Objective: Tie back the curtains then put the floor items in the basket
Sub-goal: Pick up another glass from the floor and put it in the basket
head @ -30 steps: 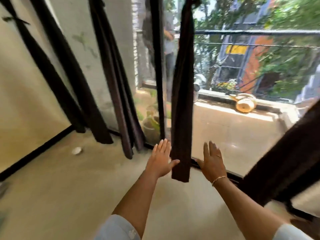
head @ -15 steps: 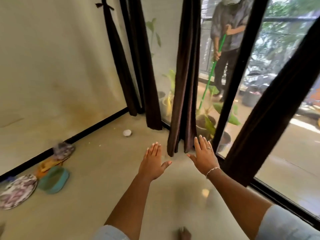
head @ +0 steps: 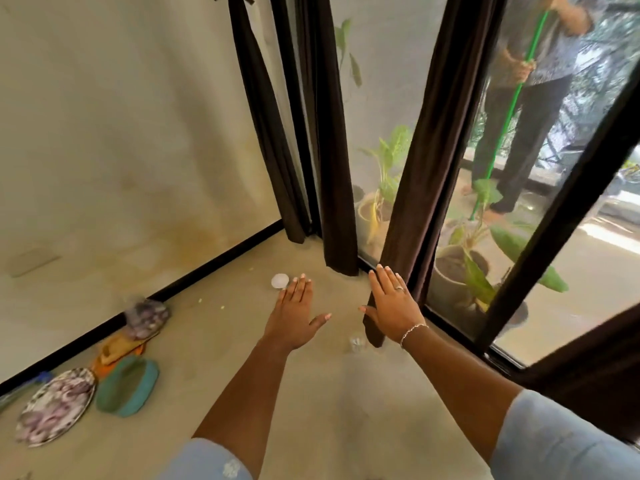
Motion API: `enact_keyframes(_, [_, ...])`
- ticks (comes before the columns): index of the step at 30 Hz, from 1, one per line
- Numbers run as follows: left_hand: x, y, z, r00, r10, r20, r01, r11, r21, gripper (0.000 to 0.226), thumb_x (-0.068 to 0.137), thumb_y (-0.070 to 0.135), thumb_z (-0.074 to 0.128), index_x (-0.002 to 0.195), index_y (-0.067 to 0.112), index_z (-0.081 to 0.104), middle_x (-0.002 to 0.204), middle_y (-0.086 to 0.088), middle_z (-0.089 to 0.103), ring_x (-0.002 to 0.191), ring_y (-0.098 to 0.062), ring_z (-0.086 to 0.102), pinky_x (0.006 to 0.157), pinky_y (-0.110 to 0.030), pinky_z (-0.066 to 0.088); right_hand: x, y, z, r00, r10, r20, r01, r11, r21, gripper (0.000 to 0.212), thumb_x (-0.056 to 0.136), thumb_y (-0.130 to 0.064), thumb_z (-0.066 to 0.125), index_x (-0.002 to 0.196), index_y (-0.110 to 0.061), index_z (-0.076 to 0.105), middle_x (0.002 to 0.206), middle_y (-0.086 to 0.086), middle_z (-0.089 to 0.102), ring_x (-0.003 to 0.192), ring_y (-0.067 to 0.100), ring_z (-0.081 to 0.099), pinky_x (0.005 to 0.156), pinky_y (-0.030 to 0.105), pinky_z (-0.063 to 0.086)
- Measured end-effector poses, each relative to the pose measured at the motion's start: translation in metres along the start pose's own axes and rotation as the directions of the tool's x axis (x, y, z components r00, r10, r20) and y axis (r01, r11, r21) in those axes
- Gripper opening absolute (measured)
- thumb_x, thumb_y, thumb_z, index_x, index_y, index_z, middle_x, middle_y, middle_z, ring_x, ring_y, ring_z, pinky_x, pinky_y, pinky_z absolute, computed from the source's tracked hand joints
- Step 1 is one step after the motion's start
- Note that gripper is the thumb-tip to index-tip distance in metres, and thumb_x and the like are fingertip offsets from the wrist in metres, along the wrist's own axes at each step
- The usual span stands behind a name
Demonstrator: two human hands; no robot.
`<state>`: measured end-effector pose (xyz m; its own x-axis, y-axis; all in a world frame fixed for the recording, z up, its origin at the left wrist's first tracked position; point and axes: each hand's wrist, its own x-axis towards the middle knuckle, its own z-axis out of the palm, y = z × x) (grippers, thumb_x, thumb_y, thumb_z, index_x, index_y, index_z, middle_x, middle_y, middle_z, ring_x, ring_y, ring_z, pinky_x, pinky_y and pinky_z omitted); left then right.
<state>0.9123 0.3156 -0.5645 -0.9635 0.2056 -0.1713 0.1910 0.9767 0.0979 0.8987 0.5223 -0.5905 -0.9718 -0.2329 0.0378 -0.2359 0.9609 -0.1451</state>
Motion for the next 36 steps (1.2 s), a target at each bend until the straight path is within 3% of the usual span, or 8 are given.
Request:
enact_keyframes(8, [0.096,-0.032,-0.001,0.998,0.037,0.059,-0.033,0.998,-0.056,0.077,0.094,0.053,0.031,0.148,0.009,-0.002,0.158,-0.009,-0.006,0.146,-0.023,-0.006,0.117,-0.036,-0.001,0.086,0.008,0.014,0.998,0.014,0.061,-0.015,1.0,0.011,0.075,0.093,-0.051,0.036,0.148,-0.011,0.005,0.157,0.011,0.002,0.145,0.028,-0.001,0.117,0.036,0.0])
enact_keyframes(16, [0.215,-0.06,0.01,0.955,0.231,0.185,-0.221,0.972,-0.075,0.077,0.094,0.052,0.033,0.148,0.009,-0.001,0.158,-0.009,-0.004,0.146,-0.023,-0.003,0.117,-0.035,0.002,0.145,0.028,0.057,0.972,0.173,0.157,-0.181,0.983,0.038,0.084,0.087,-0.054,0.048,0.148,-0.014,0.007,0.157,0.008,0.005,0.145,0.026,0.001,0.113,0.032,-0.002])
enact_keyframes(22, [0.282,-0.073,0.039,0.891,0.37,0.262,-0.347,0.929,-0.131,0.074,0.095,0.047,0.036,0.148,0.01,0.001,0.158,-0.009,-0.003,0.146,-0.022,-0.001,0.118,-0.034,0.004,0.185,0.022,0.096,0.919,0.271,0.287,-0.306,0.949,0.083,0.09,0.086,-0.047,0.057,0.148,-0.012,0.003,0.157,0.009,0.005,0.145,0.026,0.003,0.117,0.033,0.006])
enact_keyframes(29, [0.342,-0.101,0.143,0.842,0.431,0.323,-0.415,0.902,-0.123,0.068,0.097,0.039,0.037,0.148,0.008,0.004,0.158,-0.01,0.005,0.146,-0.024,0.004,0.117,-0.032,0.003,0.217,0.044,0.214,0.842,0.315,0.438,-0.403,0.907,0.123,0.093,0.085,-0.042,0.059,0.148,-0.011,-0.003,0.158,0.008,-0.003,0.146,0.023,-0.001,0.117,0.03,0.005])
enact_keyframes(36, [0.384,-0.107,0.304,0.811,0.378,0.447,-0.303,0.924,-0.234,0.071,0.096,0.041,0.039,0.148,0.009,0.004,0.158,-0.009,0.004,0.146,-0.02,0.004,0.115,-0.027,0.0,0.237,0.079,0.369,0.794,0.311,0.523,-0.436,0.89,0.134,0.093,0.085,-0.038,0.061,0.148,-0.011,-0.002,0.158,0.005,-0.002,0.146,0.021,0.004,0.115,0.029,0.016])
